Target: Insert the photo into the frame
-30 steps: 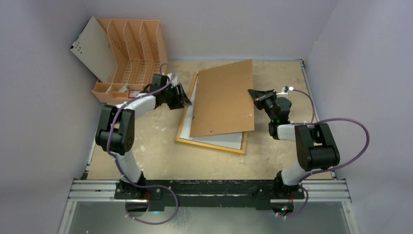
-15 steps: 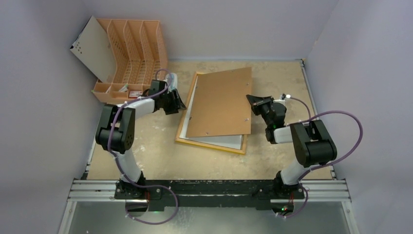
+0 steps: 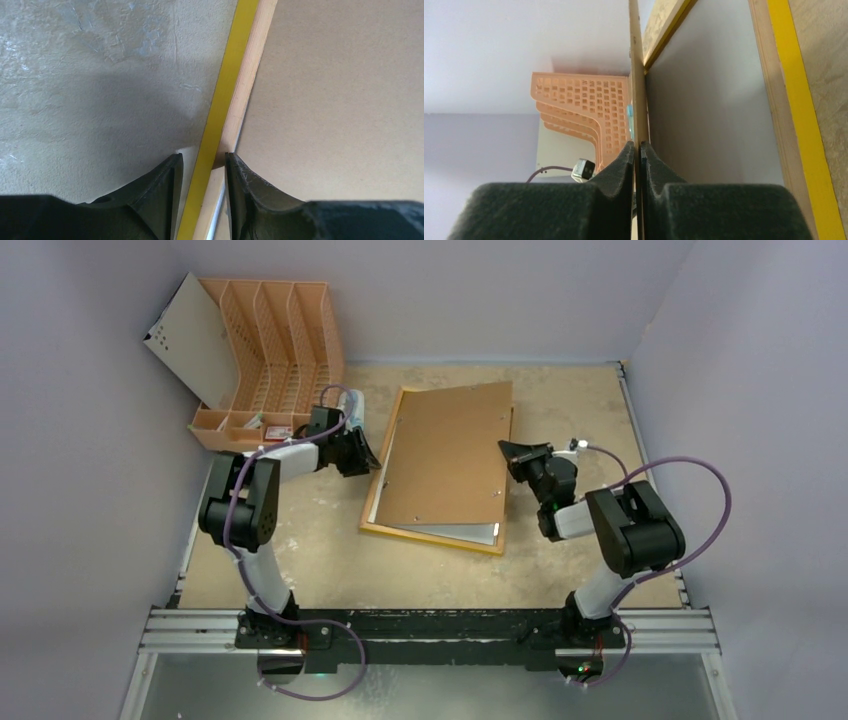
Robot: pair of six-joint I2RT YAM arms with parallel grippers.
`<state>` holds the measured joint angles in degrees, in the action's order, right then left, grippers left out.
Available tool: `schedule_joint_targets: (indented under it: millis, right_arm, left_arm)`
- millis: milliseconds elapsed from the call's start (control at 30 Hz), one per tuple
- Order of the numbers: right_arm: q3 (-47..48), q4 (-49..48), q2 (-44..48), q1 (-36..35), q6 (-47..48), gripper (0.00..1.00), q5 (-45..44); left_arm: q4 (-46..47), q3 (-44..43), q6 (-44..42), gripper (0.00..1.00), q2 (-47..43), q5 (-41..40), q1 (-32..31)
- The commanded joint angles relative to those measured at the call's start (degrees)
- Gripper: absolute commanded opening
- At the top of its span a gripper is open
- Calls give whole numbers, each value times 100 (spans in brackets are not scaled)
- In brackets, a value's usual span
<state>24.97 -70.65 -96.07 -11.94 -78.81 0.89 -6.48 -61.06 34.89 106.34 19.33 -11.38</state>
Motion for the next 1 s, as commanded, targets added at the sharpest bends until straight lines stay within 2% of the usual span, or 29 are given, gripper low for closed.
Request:
schedule_joint_targets:
  millis: [0,133,600,733,800,967]
  right_arm:
    - [-89,-347,129,-55,-149,13,-256]
    - [-143,-40,316,-118,1,24,-320]
    - [320,698,31,-290,446,28,20]
    - [1026,2260,212,-284,858,35,50]
    - [1351,3228,298,-320,1007,42,-71]
    - [1891,4673,324,-409,1256,61,-446]
  left_arm:
    - [-5,42,-53,37,81,62,16]
    - [-18,41,-24,35,34,8,16]
    - [-31,-76,13,32,137,231,30]
    - [-180,-150,-14,33,118,104,43]
    - [-502,-310,-3,34,128,-206,52]
    - [-888,-484,17,38,93,-564,65]
